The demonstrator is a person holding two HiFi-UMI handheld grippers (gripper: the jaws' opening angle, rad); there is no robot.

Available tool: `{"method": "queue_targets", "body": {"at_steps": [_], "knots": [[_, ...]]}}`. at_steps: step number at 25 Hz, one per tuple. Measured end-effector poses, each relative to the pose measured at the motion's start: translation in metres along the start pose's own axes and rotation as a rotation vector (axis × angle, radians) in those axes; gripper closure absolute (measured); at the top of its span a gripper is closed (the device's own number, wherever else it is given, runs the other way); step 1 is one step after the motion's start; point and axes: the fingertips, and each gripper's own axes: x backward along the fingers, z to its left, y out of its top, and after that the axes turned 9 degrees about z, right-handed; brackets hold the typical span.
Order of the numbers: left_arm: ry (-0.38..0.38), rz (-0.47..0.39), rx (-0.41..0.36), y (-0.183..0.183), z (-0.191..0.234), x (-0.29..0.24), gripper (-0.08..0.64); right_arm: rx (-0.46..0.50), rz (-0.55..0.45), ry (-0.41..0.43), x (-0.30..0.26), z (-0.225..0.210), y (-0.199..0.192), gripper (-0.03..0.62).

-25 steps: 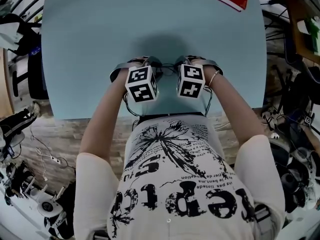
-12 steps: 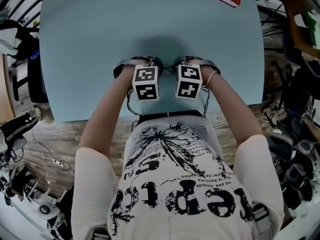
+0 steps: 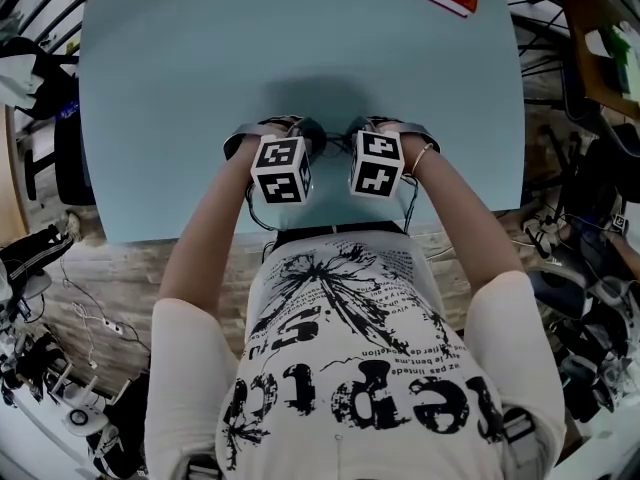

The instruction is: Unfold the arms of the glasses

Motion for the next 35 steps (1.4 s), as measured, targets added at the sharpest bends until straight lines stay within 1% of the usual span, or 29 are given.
{"method": "queue_targets", "body": {"at_steps": [4,6,9,16,20,23,26,29,33,35], "knots": [[0.016,-0.028,0.009,0.001,0.001,0.005,0.528,0.006,0.016,-0.006,-0.001,-0.001,-0.003,0.557],[0.031,-0.055,0.035,0.002,0.002,0.01,0.528,0.019,0.035,-0.019,-0.003,-0.001,-0.007,0.557],[0.044,-0.079,0.061,-0.003,-0.001,0.022,0.528,0.007,0.024,-0.023,0.0,0.003,-0.003,0.557],[0.061,-0.095,0.099,-0.016,0.003,0.037,0.531,0.02,0.035,-0.028,0.0,0.001,-0.001,0.557],[0.064,-0.057,0.121,-0.03,0.0,0.047,0.535,0.023,0.059,-0.028,0.002,0.006,-0.002,0.557],[0.063,-0.072,0.17,-0.036,0.003,0.054,0.534,0.018,0.074,-0.03,0.002,0.004,-0.003,0.558],[0.06,-0.087,0.186,-0.039,0.004,0.057,0.534,0.022,0.079,-0.048,0.003,-0.004,-0.004,0.558],[0.059,-0.117,0.202,-0.04,0.005,0.062,0.534,0.014,0.082,-0.046,0.003,-0.008,-0.007,0.557],[0.072,-0.195,0.244,-0.045,0.007,0.068,0.532,-0.001,0.092,-0.046,0.003,-0.013,-0.013,0.557],[0.081,-0.216,0.259,-0.05,0.005,0.068,0.532,-0.003,0.099,-0.052,0.003,-0.015,-0.016,0.557]]}}
